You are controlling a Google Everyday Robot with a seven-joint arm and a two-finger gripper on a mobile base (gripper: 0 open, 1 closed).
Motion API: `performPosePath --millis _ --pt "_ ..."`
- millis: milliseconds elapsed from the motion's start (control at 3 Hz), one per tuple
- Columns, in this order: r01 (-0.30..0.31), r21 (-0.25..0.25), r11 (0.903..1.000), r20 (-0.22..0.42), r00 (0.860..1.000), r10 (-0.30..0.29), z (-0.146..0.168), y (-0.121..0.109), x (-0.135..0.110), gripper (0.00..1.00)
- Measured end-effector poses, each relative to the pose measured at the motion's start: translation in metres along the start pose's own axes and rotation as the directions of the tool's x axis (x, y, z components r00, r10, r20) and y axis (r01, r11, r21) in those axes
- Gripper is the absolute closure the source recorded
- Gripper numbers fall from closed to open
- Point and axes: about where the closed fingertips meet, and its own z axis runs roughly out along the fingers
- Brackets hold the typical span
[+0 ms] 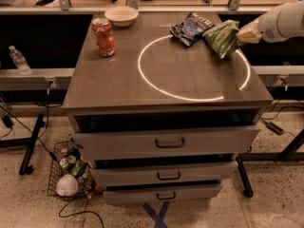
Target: Move green jalapeno chip bag near blue chip bag
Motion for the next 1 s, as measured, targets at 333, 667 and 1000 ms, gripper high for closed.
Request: performPosePath --millis 333,667,1000 --pt "0.000 -0.005 1.0000 0.000 1.000 0.000 0.003 0.002 0.000 0.05" --pt "-0.002 -0.005 1.0000 0.004 1.000 0.002 0.003 0.002 0.000 0.00" --pt "-0.045 0.055 0.9975 0.098 0.994 0.040 -0.037 -0.036 -0.012 0.00"
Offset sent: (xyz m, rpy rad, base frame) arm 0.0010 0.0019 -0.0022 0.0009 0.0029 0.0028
